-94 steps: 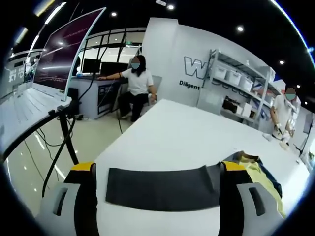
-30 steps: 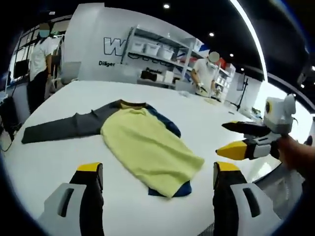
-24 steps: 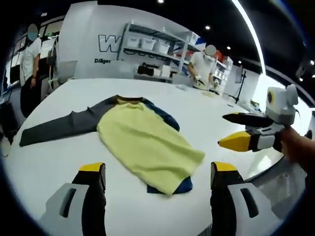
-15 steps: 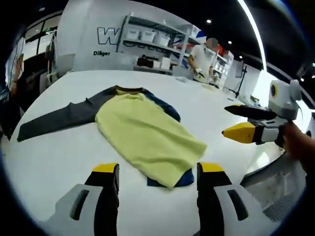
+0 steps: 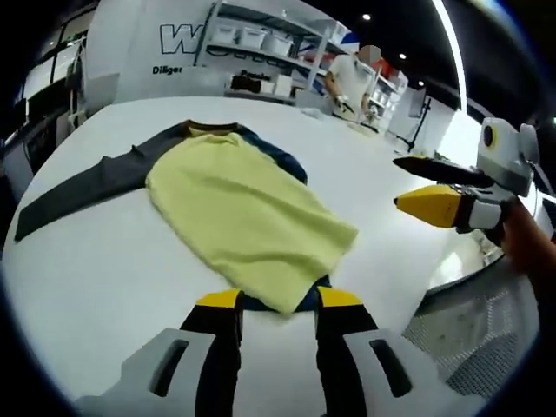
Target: Fold the garment on the visible template until the final outline fits inside the template.
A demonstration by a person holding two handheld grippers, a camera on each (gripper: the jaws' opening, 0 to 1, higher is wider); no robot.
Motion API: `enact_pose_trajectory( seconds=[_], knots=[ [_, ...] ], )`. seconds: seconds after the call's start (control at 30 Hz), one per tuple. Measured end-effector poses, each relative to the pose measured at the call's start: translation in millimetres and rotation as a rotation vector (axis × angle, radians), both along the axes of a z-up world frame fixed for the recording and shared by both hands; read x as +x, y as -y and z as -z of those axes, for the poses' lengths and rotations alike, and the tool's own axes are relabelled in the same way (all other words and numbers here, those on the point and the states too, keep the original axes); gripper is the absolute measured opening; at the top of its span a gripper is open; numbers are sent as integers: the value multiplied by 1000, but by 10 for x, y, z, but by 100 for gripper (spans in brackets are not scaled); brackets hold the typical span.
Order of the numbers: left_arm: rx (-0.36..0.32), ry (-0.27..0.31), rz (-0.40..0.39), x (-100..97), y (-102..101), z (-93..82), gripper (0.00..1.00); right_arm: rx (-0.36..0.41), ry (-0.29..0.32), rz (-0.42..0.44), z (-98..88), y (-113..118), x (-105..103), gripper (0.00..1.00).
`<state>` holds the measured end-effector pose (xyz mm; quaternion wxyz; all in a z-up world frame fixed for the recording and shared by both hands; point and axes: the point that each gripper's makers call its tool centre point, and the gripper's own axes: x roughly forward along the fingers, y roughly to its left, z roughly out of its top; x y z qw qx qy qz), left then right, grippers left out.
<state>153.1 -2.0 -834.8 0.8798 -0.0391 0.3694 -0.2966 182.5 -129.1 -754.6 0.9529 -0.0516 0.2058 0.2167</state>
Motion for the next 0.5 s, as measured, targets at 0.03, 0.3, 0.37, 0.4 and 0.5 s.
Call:
enact_pose_trajectory(
  seconds=[0.03,0.3,0.37,0.4,0.5],
  knots=[
    [5,-3,6,-2,16,18,27,0,0,0,0,1,0,95],
    [43,-40,35,1,85,170,25,2,1,2,-1,13,7,94],
    [52,-43,40,2,84,187,24,3,-1,3,0,15,9,94],
    [57,-42,39,12,79,196,24,2,-1,4,2,19,12,94],
    [64,-40,34,36,71,202,21,3,-2,4,6,19,17,94]
  ],
)
